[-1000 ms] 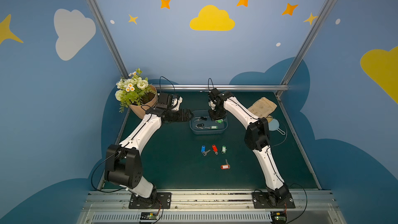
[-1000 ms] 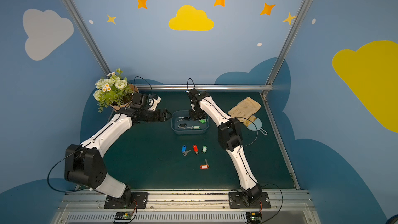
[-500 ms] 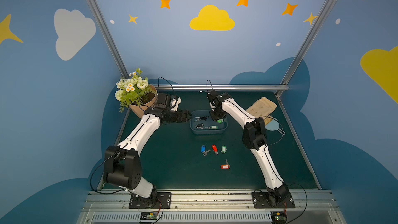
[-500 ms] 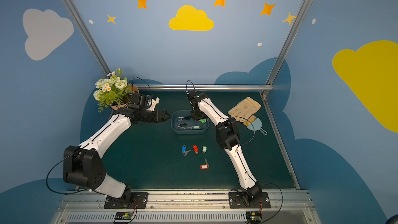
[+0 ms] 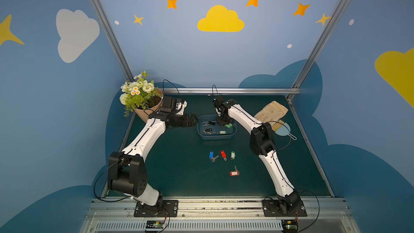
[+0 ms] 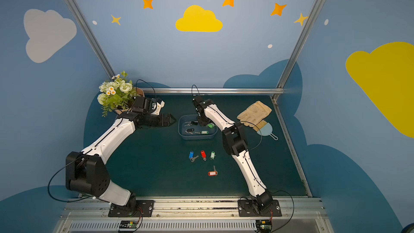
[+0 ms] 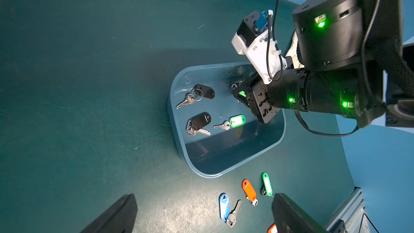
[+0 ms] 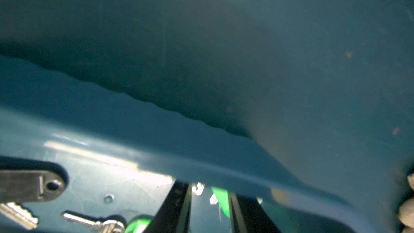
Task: Take the keys out of the storage box
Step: Pick up the key from the storage box.
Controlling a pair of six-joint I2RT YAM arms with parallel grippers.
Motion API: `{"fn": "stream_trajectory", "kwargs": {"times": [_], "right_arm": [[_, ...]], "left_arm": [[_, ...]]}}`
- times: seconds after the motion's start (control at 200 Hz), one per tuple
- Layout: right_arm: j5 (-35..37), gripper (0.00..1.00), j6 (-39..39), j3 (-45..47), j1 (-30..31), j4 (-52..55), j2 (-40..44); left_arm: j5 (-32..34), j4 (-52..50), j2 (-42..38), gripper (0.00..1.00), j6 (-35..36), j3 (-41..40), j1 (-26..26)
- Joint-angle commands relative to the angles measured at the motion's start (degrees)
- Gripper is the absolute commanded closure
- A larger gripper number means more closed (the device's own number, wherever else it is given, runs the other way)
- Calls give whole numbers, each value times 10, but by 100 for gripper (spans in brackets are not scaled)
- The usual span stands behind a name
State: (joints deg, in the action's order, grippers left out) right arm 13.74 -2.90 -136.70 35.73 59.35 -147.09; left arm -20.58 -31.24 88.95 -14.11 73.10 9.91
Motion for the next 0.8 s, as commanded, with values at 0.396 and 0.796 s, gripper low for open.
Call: {"fn": "stream_trajectory", "kwargs": {"times": [0.396, 0.796], "right_arm": [[14, 100, 23, 30, 11, -35, 16], [4, 100, 41, 64, 20, -37, 91]], "left_arm": [[1, -9, 7, 0, 4, 18, -5], [-2, 1, 7, 0, 1, 12, -5]]}}
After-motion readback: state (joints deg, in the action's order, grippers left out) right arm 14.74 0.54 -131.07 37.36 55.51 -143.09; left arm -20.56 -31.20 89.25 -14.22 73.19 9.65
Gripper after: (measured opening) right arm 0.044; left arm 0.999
